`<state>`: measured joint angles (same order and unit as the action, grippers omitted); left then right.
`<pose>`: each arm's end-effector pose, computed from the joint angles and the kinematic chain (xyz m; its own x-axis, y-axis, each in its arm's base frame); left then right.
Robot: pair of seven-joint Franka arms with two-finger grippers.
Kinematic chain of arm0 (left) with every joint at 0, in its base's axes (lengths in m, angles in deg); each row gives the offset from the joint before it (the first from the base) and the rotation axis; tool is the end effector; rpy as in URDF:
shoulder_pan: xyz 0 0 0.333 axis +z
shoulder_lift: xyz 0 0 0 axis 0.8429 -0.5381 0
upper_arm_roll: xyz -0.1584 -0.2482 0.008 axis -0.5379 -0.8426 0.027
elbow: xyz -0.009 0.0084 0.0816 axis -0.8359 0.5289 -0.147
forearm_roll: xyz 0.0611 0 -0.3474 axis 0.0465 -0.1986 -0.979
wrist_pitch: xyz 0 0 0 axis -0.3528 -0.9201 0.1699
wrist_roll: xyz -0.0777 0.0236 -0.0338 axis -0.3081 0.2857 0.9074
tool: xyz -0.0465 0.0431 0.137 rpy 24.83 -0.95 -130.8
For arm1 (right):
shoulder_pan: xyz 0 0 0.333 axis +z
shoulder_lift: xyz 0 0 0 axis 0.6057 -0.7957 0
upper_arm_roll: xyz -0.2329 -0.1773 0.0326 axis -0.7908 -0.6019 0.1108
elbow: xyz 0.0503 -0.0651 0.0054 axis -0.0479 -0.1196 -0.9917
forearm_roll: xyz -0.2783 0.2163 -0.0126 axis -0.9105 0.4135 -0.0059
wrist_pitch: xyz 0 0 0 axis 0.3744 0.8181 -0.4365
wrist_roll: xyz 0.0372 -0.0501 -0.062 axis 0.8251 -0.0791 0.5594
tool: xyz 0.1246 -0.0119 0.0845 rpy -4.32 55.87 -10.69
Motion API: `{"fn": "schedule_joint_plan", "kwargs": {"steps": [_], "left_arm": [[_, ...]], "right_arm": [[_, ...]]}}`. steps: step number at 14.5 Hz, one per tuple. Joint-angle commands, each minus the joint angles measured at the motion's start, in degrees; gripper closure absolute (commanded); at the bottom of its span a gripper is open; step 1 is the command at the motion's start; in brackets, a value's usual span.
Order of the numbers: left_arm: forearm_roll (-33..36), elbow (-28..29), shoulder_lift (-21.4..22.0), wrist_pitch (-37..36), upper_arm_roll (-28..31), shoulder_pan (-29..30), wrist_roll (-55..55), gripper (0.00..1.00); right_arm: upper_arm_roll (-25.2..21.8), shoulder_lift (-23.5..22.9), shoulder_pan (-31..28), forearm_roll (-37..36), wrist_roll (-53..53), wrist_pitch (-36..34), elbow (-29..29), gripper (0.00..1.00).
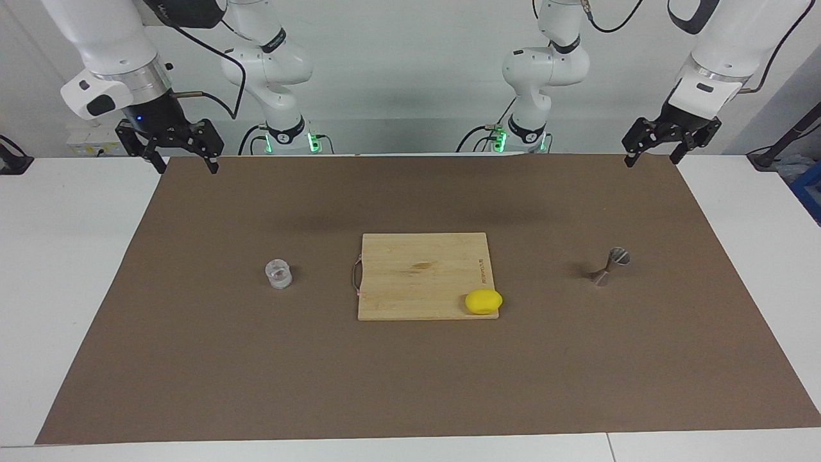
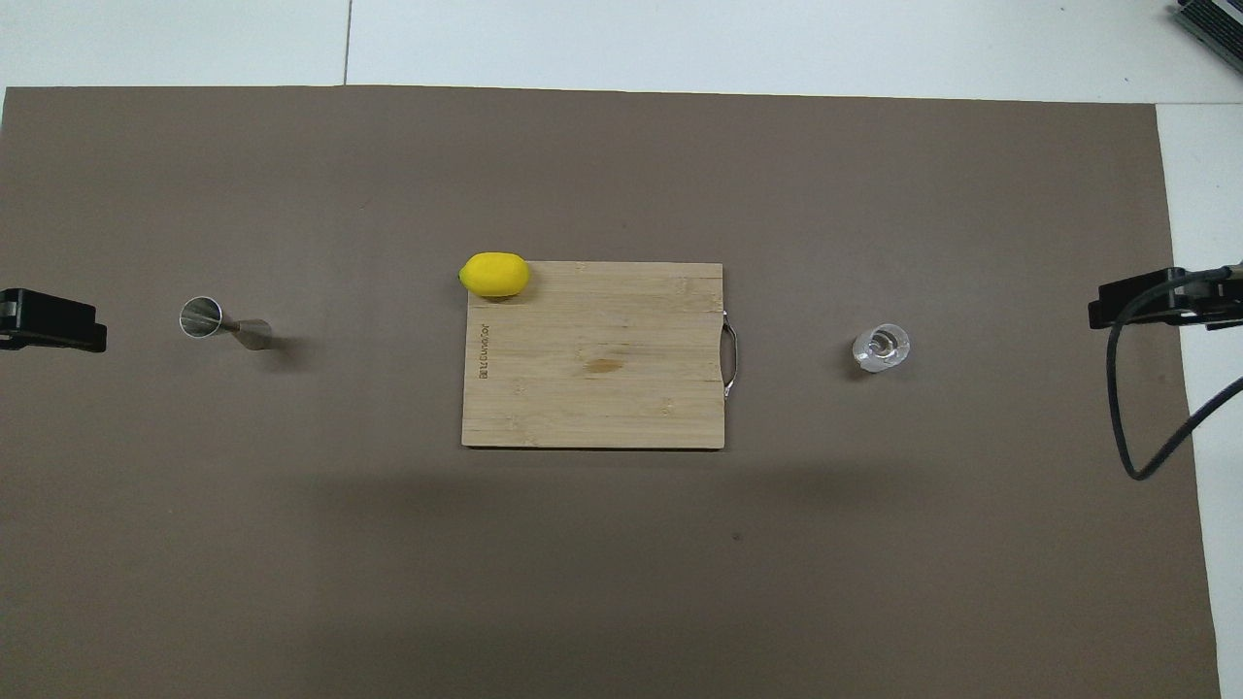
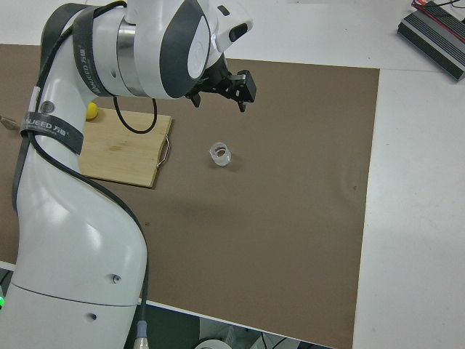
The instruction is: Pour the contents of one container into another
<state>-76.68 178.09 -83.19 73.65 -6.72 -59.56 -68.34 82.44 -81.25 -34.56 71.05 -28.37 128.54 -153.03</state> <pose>0.4868 -0.0006 0.5693 0.9999 -0.0077 0.0094 -0.0076 -0.9999 -0.0113 0.5035 -0.0111 0.5727 0.9992 -0.0268 0.0306 -0.0269 -0.9996 0.0052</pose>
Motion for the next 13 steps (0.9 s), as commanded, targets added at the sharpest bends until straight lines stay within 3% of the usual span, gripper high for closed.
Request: {"fn": "schedule_joint_plan", "kwargs": {"steps": [1,7,13], "left_arm": [[0.1,-0.6,0.1,-0.9,0.6,-0.9,0.1,0.0],[0.0,0.8,0.4,1.5,0.6,-1.0,0.2,0.0],[-0.1,14.3,5.0,14.4,0.6,-0.9,0.2,0.0]], "right_arm": [[0.1,0.9,0.2,0.8,0.0,1.1,-1.5,0.0],[0.1,1.0,0.2,0.8,1.5,0.9,-1.6,0.0],[0.1,1.0,-0.1,0.8,1.5,1.1,-1.6,0.0]]}}
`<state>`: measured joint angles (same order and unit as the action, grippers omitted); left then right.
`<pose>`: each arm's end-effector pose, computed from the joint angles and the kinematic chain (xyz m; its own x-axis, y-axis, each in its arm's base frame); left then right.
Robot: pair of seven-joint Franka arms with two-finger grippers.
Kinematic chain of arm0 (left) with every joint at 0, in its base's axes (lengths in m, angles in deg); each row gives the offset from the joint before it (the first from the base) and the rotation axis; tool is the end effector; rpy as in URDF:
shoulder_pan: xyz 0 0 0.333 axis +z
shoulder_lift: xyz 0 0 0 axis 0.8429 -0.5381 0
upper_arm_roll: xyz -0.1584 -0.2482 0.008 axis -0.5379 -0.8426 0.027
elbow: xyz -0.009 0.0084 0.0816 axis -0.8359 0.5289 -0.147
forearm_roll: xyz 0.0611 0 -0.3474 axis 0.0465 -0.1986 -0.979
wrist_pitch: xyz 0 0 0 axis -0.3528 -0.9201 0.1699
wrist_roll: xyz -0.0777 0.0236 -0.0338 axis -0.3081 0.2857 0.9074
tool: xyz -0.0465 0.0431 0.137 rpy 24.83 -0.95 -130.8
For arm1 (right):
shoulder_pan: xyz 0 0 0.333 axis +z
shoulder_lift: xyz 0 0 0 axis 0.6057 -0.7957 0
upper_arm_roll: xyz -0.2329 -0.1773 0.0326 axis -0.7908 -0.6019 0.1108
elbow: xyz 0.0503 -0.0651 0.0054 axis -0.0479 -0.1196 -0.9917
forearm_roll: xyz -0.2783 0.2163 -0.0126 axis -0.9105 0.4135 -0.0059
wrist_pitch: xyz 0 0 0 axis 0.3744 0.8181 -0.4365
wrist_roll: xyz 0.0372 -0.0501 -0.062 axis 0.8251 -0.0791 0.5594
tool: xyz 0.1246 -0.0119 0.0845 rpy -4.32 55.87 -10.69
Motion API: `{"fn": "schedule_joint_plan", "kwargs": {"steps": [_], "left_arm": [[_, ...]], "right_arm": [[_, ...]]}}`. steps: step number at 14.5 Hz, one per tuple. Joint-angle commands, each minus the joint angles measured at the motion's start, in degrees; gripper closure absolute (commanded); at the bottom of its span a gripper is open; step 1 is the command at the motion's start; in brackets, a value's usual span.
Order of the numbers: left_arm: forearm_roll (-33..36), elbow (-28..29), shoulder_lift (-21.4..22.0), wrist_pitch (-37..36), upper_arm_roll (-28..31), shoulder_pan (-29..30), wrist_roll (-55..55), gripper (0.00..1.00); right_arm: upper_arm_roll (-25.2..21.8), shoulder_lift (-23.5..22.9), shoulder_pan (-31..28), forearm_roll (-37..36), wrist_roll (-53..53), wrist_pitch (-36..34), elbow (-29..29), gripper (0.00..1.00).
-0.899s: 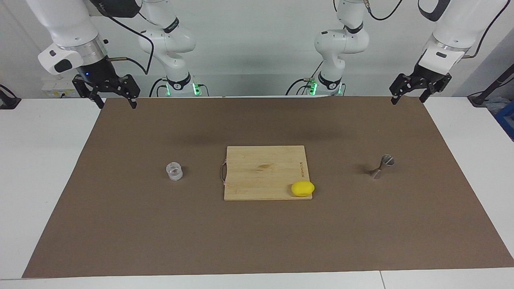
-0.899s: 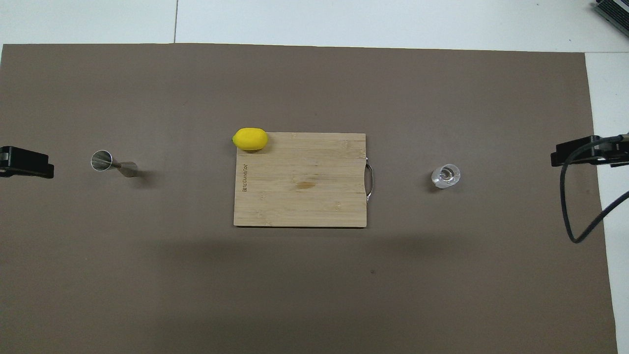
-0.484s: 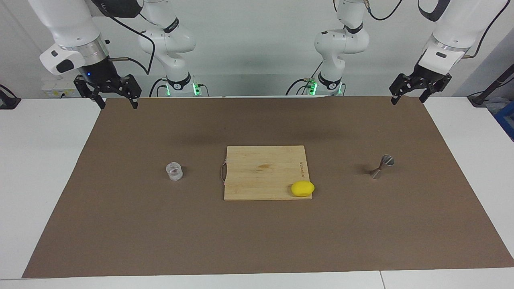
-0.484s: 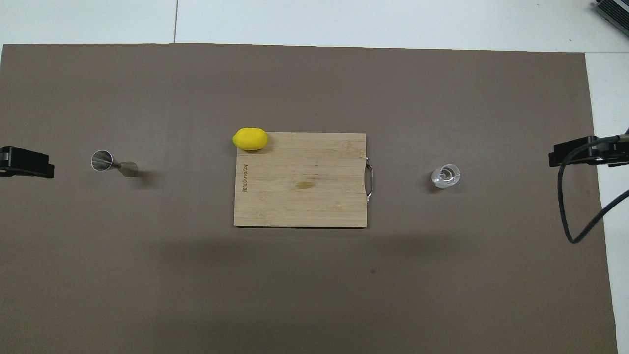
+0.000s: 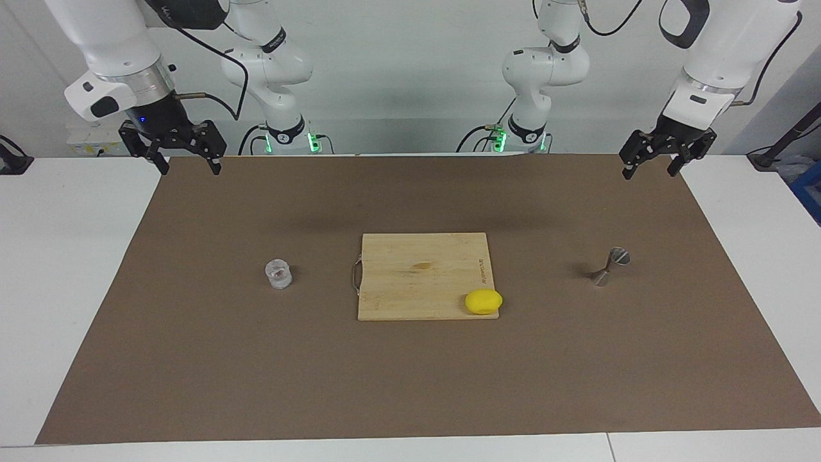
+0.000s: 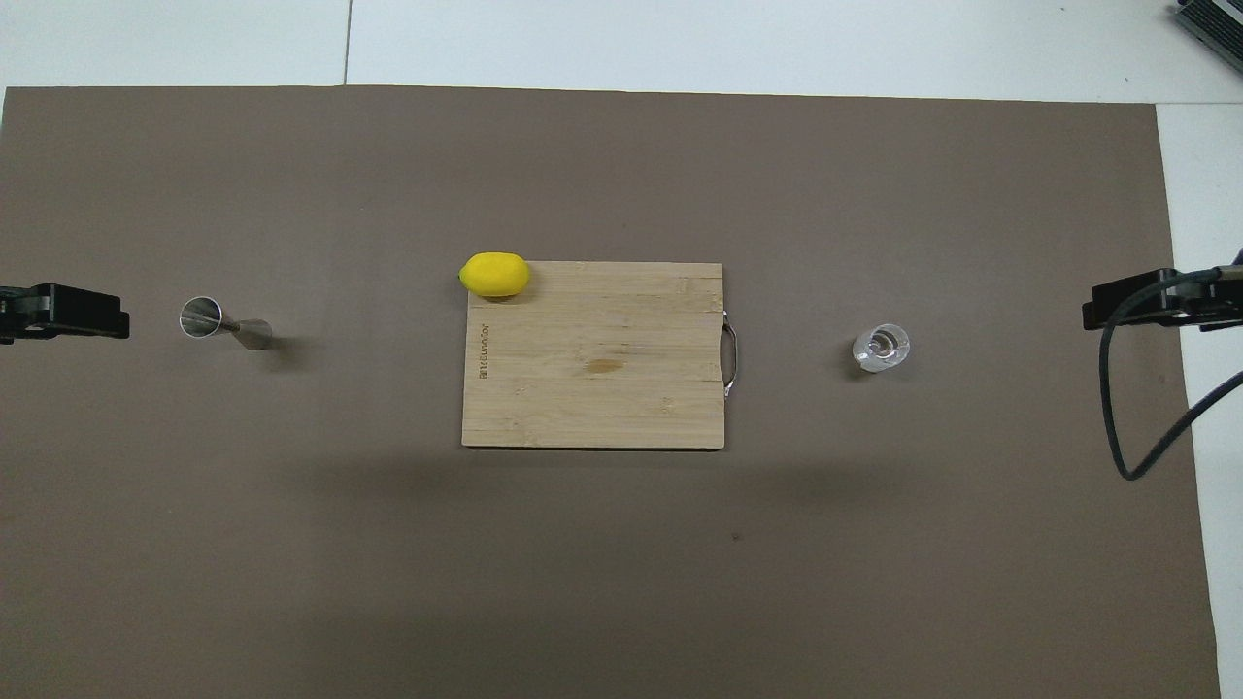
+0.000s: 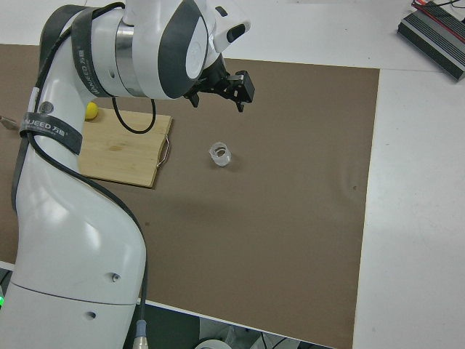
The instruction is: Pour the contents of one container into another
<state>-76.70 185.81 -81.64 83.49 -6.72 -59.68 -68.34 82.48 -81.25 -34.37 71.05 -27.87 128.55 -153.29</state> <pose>0.4953 -0.0019 0.5395 0.9972 -0.0120 0.0733 -0.0113 -0.9999 -0.0101 0.5033 -0.0091 0.5707 0.9992 -0.0315 0.0263 -0.0316 -0.9995 0.0050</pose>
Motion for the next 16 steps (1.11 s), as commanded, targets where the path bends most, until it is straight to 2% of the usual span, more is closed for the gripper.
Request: {"fn": "schedule_joint_plan", "kwargs": {"steps": [1,7,11,16], "left_arm": [[-0.1,7.7,3.4,5.4,0.6,-0.8,0.3,0.0],[0.2,17.1,2.7,13.1,0.6,-3.1,5.4,0.0],[0.2,16.7,2.7,12.2,0.5,-3.4,4.9,0.0],[0.2,15.0,3.3,6.6,0.4,-7.5,5.4,0.0]], "right_arm": [[0.0,1.0,-0.4,0.8,1.0,1.1,-1.4,0.0],[0.0,1.0,-0.4,0.7,1.1,1.5,-1.4,0.0],[0.0,1.0,-0.7,0.7,1.2,1.5,-1.5,0.0],[-0.2,1.0,-1.9,0.1,0.8,0.8,-1.5,0.0]]}}
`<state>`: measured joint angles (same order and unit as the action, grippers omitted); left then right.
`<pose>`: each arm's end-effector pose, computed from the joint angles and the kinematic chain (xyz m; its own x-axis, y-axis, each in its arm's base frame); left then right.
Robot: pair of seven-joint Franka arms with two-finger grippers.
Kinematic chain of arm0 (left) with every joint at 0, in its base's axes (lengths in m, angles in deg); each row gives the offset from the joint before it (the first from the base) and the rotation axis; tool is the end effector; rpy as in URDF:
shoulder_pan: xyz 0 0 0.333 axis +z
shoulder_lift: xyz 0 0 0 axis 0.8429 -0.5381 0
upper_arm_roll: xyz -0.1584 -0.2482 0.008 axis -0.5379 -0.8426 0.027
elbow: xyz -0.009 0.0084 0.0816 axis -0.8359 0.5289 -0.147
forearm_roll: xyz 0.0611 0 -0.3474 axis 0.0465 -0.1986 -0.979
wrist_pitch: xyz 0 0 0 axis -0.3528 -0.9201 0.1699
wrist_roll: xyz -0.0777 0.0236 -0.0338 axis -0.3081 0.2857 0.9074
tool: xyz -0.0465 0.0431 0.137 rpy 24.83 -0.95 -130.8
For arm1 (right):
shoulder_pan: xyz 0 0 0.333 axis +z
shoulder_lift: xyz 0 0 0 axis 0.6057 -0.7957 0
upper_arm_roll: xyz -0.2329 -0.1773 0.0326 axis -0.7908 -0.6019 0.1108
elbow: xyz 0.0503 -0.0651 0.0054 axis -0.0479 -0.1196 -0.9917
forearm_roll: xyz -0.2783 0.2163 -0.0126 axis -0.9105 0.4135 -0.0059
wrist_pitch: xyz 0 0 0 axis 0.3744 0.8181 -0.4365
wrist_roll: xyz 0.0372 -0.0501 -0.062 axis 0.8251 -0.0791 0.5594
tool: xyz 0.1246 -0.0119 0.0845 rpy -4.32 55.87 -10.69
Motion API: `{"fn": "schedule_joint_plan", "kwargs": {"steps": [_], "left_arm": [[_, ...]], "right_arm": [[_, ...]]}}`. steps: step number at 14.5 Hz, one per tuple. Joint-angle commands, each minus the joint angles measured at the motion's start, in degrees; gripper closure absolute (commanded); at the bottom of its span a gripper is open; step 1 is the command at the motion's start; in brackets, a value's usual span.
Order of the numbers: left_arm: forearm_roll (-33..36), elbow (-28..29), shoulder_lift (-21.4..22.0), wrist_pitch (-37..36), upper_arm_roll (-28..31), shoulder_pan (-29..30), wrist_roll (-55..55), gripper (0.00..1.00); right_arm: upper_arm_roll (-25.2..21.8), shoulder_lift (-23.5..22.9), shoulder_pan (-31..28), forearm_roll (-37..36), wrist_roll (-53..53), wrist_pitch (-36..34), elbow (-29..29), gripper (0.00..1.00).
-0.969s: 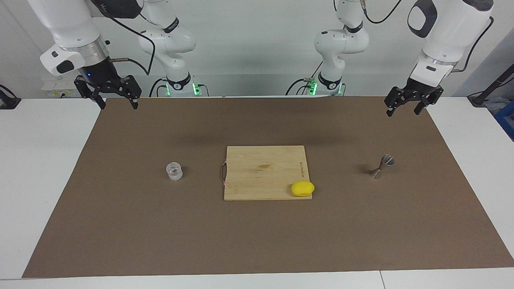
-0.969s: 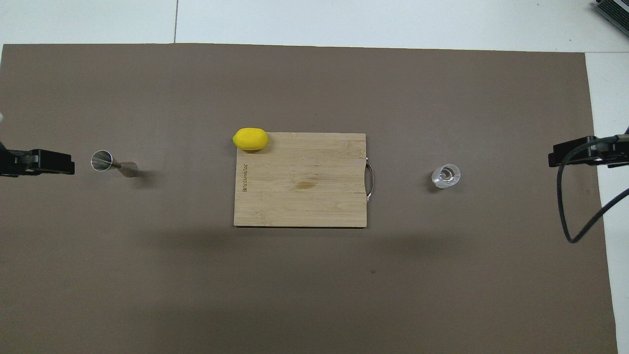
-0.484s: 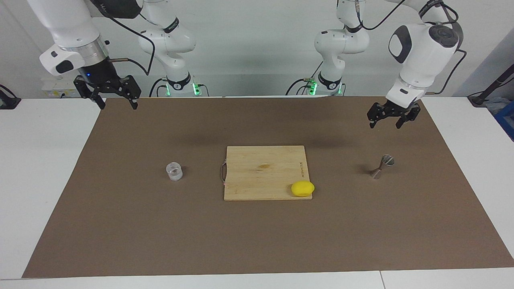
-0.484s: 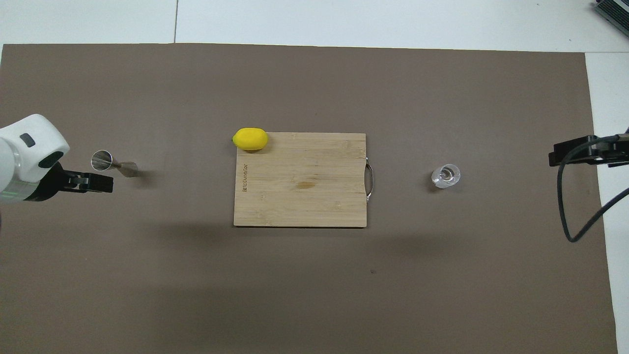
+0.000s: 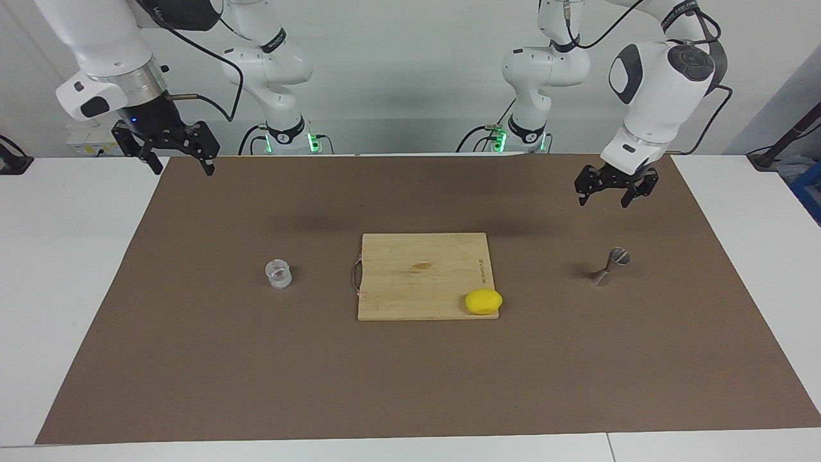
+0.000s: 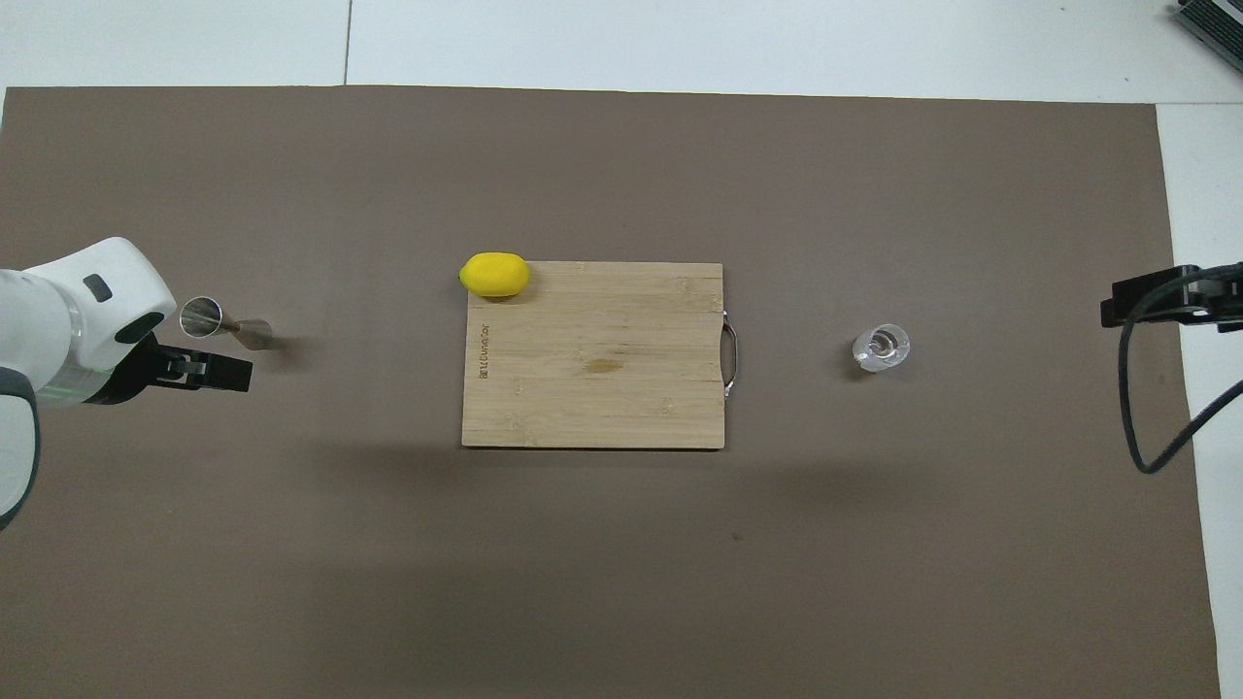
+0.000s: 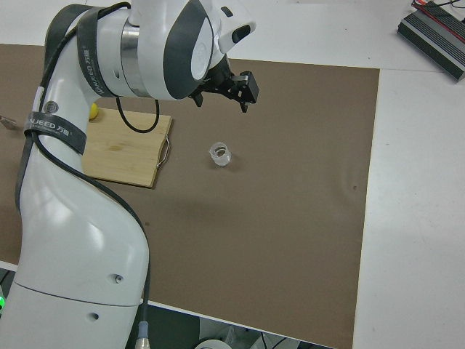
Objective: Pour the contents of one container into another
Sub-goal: 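Move the left gripper toward the small dark cup and open it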
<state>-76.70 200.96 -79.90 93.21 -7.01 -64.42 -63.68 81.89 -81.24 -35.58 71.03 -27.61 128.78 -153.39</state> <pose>0.4763 -0.0443 0.4524 0.9831 -0.1826 0.0082 -0.1825 -0.9831 -0.0099 0.5032 -0.0250 0.5704 0.9973 -0.0673 0.0287 -0.0675 -0.9977 0.0047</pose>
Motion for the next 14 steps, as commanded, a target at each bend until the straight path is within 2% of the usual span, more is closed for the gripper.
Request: {"fn": "schedule_joint_plan", "kwargs": {"steps": [1,3,5,6,9,14], "left_arm": [[0.2,-0.4,1.6,-5.3,0.6,-4.5,0.5,0.0],[0.2,-1.8,1.4,-5.7,0.7,-6.6,1.0,0.0],[-0.9,-1.9,1.6,-6.1,0.6,-6.0,3.8,0.0],[-4.0,-1.9,1.6,-5.9,1.5,-5.6,10.7,0.0],[-13.1,-2.3,1.0,-4.8,2.3,1.2,40.2,0.0],[-21.3,-2.4,-0.1,-5.1,2.4,8.9,55.3,0.0]], "right_arm": [[0.4,1.0,-0.4,0.1,0.9,0.3,-1.2,0.0],[0.4,0.7,-0.2,0.0,0.9,-0.3,-0.4,0.0],[0.3,0.9,-0.5,0.1,1.3,-0.4,-0.4,0.0],[0.4,1.1,-0.8,0.2,1.3,-0.6,-0.7,0.0],[0.4,1.5,-0.6,0.2,1.8,-0.8,-1.2,0.0],[0.4,1.9,-0.5,0.2,2.3,-1.6,-1.1,0.0]]}}
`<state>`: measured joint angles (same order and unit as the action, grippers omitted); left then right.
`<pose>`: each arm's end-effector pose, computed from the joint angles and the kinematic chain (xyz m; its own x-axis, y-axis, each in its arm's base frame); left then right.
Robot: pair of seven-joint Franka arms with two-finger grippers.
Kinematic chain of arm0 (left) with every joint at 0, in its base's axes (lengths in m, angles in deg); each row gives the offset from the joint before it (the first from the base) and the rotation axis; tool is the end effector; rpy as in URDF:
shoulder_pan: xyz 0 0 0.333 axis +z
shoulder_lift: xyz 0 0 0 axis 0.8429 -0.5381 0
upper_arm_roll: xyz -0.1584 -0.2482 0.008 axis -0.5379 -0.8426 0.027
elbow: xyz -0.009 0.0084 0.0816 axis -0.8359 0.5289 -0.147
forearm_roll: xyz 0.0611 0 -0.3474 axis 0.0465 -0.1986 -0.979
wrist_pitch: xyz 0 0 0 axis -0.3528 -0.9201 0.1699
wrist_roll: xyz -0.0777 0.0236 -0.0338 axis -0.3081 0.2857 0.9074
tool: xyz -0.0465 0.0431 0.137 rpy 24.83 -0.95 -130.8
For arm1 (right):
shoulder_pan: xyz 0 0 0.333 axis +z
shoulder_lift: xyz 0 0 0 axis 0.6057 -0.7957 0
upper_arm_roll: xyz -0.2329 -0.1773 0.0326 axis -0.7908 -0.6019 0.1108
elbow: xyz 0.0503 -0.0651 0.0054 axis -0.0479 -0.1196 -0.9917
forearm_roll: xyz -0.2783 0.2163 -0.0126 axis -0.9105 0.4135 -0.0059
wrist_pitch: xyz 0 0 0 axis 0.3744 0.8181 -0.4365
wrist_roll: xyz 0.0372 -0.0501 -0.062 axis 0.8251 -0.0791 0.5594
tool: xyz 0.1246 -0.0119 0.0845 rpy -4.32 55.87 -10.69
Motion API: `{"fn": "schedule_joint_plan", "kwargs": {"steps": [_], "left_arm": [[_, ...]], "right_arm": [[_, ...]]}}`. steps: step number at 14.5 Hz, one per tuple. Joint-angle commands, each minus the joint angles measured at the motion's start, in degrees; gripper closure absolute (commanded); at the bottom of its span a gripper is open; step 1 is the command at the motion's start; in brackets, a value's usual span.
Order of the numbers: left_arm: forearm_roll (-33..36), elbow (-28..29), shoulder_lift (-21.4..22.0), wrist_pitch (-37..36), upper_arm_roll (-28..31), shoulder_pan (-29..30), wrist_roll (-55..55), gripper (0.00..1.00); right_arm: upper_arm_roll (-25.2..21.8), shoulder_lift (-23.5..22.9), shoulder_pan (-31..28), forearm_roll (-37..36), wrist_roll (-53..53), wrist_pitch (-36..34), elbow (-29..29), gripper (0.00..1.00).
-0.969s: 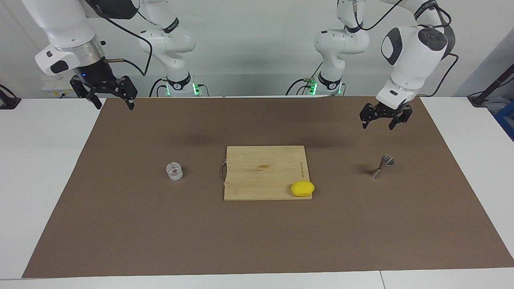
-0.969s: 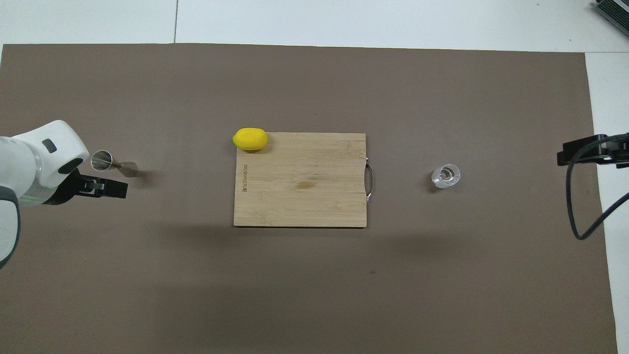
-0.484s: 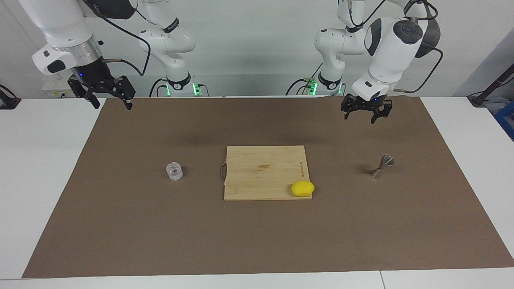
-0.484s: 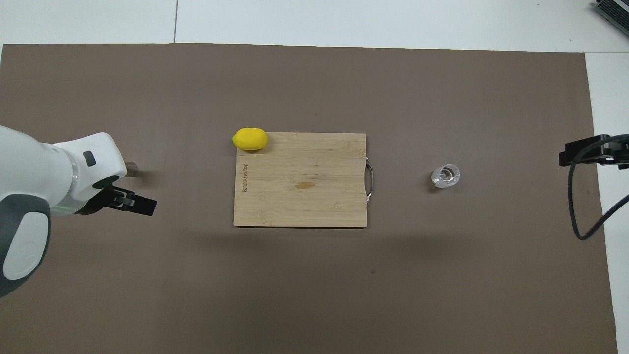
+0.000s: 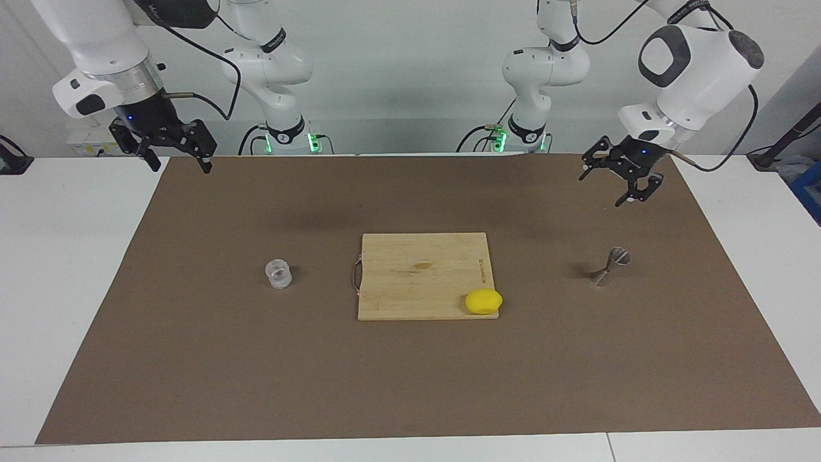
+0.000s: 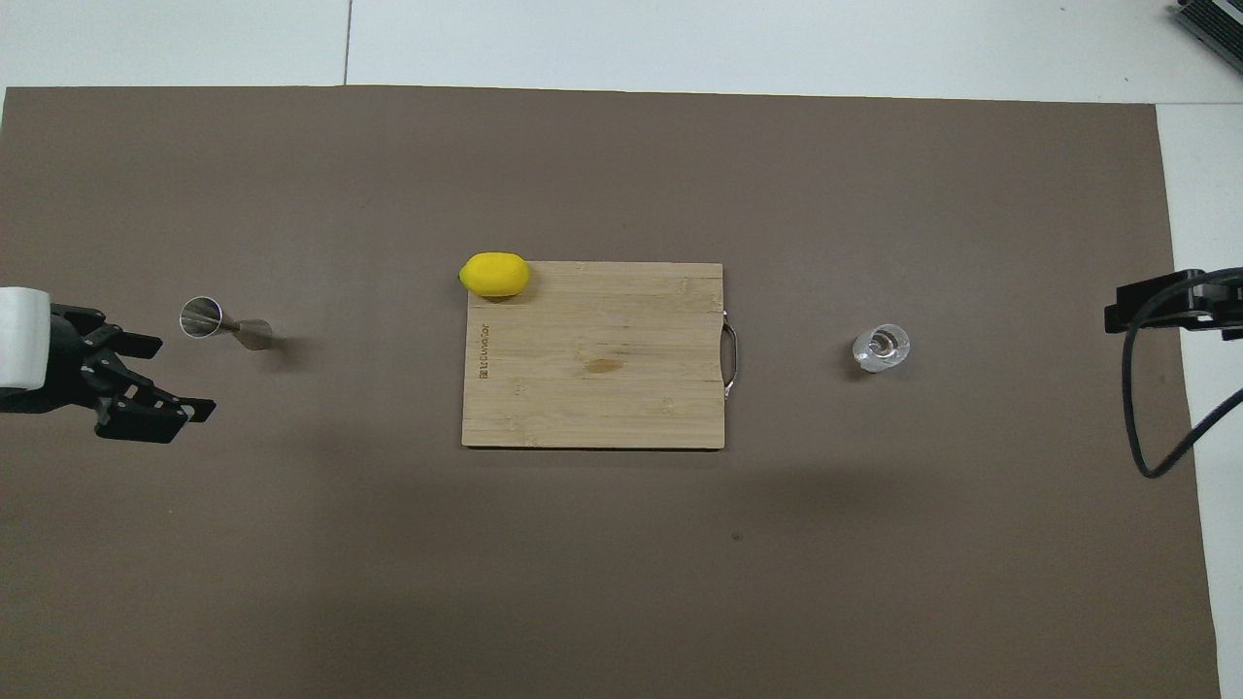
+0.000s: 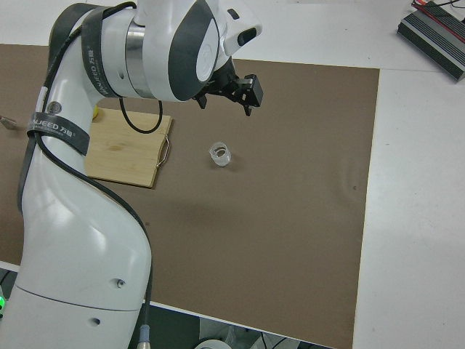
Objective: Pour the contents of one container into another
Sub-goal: 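Move the left gripper toward the small dark cup and open it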
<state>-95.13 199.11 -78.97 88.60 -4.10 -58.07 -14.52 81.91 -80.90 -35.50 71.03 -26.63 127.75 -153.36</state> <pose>0.4727 -0.0054 0.4730 0.7009 -0.6774 0.2234 -0.7132 -0.6696 0.2075 0.4992 -0.0241 0.5720 0.9964 -0.0827 0.0173 -0.0828 -0.9966 0.0042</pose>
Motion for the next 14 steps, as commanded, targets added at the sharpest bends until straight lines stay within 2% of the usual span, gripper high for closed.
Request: {"fn": "schedule_joint_plan", "kwargs": {"steps": [1,4,6,9,11,14], "left_arm": [[-5.0,-0.8,-2.3,-0.6,-0.4,4.6,10.4,0.0],[-12.1,-2.1,-5.6,-1.5,-0.5,9.4,19.0,0.0],[-16.2,-3.2,-8.0,-4.2,-0.4,12.0,22.1,0.0],[-24.6,-3.1,-10.4,-5.2,-0.4,15.6,34.5,0.0],[-31.2,-3.6,-13.2,-8.1,-0.5,18.7,37.7,0.0],[-38.2,-8.4,-20.2,-15.1,-0.5,22.0,40.4,0.0]], "right_arm": [[0.3,1.8,-0.9,0.2,1.2,-0.5,-1.1,0.0],[0.4,2.2,-0.1,0.3,1.4,0.8,-2.2,0.0],[0.4,2.2,-0.6,0.3,1.0,5.2,-2.9,0.0],[0.4,2.2,-0.2,0.0,1.2,5.8,-3.0,0.0],[0.4,2.3,-0.2,0.0,1.2,5.8,-3.9,0.0],[0.3,3.1,-0.4,0.1,1.0,5.1,-4.6,0.0]]}}
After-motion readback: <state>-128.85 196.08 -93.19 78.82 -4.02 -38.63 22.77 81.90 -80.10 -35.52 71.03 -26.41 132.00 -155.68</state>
